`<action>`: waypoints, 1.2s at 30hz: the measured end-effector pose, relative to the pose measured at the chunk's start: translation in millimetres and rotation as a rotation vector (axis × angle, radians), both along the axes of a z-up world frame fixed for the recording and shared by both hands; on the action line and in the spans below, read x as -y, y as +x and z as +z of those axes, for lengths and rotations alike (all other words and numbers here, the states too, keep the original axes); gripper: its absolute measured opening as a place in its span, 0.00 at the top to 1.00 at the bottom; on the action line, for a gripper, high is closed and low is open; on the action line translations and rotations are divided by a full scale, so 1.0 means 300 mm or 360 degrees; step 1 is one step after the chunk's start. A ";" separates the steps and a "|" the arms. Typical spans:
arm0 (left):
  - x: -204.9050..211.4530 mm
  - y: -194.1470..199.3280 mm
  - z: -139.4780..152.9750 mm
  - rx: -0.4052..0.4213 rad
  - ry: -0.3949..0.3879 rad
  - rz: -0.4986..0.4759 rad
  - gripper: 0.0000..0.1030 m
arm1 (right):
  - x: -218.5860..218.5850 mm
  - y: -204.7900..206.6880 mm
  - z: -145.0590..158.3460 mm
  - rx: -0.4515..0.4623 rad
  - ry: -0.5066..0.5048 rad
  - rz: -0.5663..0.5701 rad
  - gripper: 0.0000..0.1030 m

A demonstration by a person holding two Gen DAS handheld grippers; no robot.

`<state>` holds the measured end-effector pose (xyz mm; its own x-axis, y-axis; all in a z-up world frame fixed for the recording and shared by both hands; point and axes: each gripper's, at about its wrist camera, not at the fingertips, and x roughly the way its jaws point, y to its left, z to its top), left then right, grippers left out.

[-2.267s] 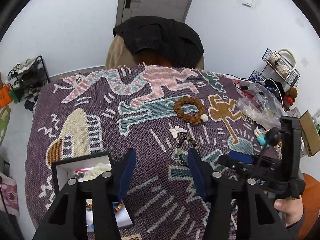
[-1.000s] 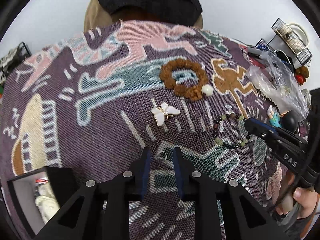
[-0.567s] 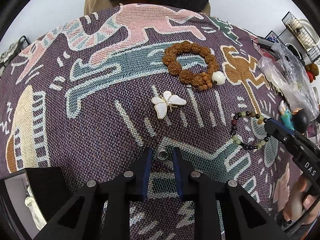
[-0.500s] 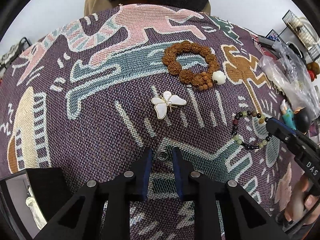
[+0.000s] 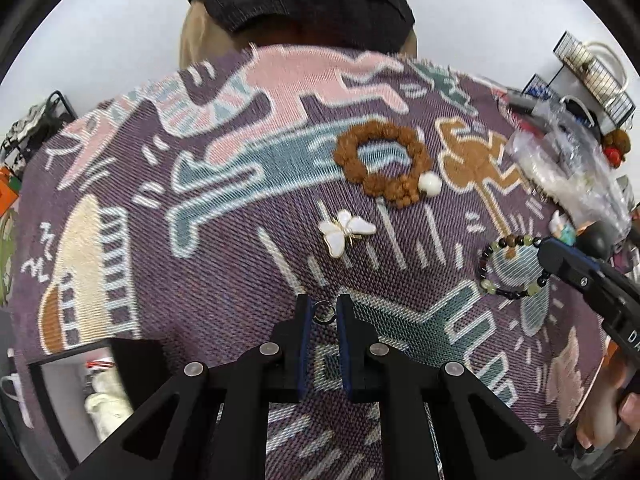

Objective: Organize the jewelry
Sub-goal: 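Grasp the beaded bracelet with the right gripper while the left gripper grasps its clasp ring, then carry the beaded bracelet with both grippers into the black box and release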

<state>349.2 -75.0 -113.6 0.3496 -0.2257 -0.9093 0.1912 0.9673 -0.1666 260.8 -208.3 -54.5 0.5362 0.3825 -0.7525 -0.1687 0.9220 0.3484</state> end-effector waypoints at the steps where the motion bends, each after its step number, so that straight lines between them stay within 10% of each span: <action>1: -0.016 -0.007 0.025 0.0022 -0.0015 0.0009 0.87 | -0.012 -0.003 0.016 0.0016 0.0002 0.0012 0.91; 17: -0.228 -0.159 0.224 0.0218 -0.0065 0.0149 0.87 | -0.288 -0.071 0.208 0.0209 0.0063 0.0273 0.91; 36: -0.495 -0.261 0.102 0.0166 -0.0174 0.0322 0.87 | -0.620 -0.115 0.227 0.0219 -0.0011 0.0490 0.91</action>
<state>271.0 73.5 -83.0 0.4882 -0.2364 -0.8401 0.0173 0.9650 -0.2615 226.3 -22.3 13.5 0.4929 0.5375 -0.6842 -0.4844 0.8228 0.2973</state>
